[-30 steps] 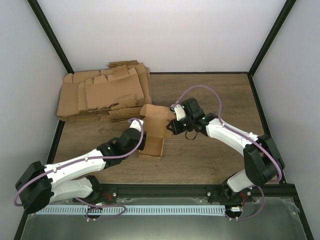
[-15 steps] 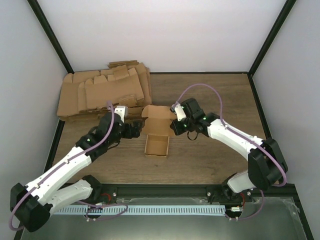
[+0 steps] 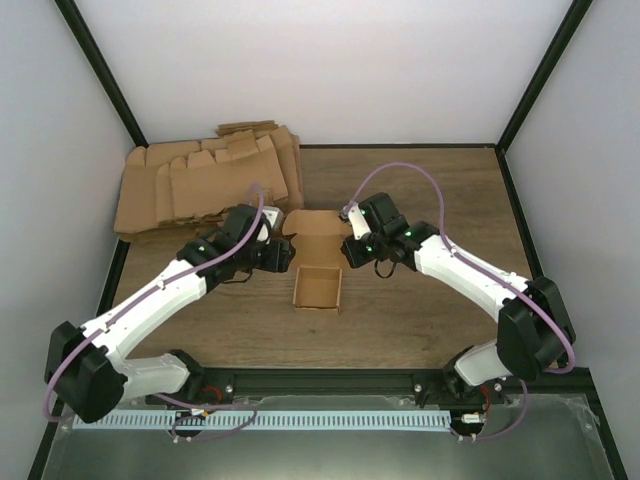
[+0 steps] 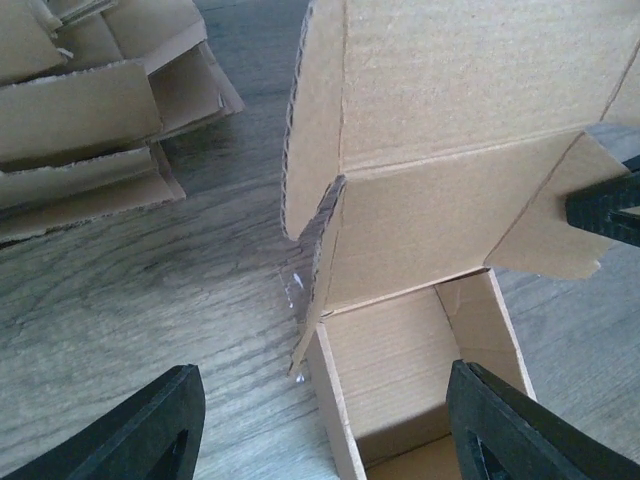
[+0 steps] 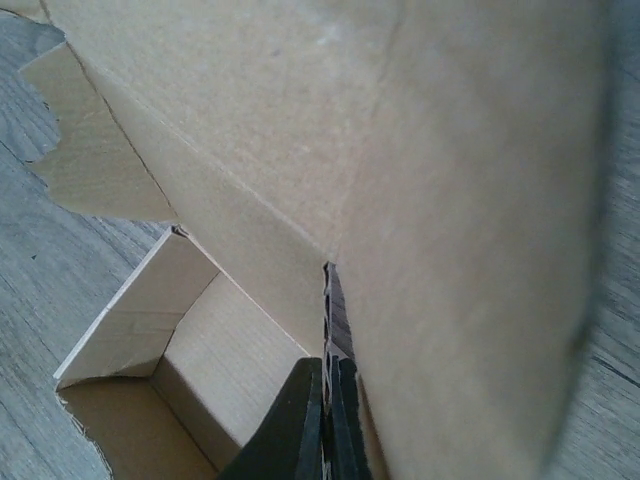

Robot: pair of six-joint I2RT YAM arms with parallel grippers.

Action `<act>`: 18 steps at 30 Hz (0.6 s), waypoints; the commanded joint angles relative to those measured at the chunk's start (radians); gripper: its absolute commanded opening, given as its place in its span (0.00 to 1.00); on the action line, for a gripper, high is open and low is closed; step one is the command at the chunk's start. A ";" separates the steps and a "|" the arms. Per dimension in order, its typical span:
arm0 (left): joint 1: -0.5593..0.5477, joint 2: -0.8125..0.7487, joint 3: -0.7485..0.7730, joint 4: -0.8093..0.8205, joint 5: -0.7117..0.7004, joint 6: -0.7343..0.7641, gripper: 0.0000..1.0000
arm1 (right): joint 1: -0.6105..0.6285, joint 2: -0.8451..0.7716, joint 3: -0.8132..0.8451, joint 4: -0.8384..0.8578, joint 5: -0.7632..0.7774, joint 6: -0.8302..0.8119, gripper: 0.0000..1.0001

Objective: Fold the paper box

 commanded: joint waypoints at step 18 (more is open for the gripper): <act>0.005 0.266 0.126 0.023 -0.055 0.026 0.30 | 0.025 0.039 0.096 -0.024 0.051 -0.013 0.01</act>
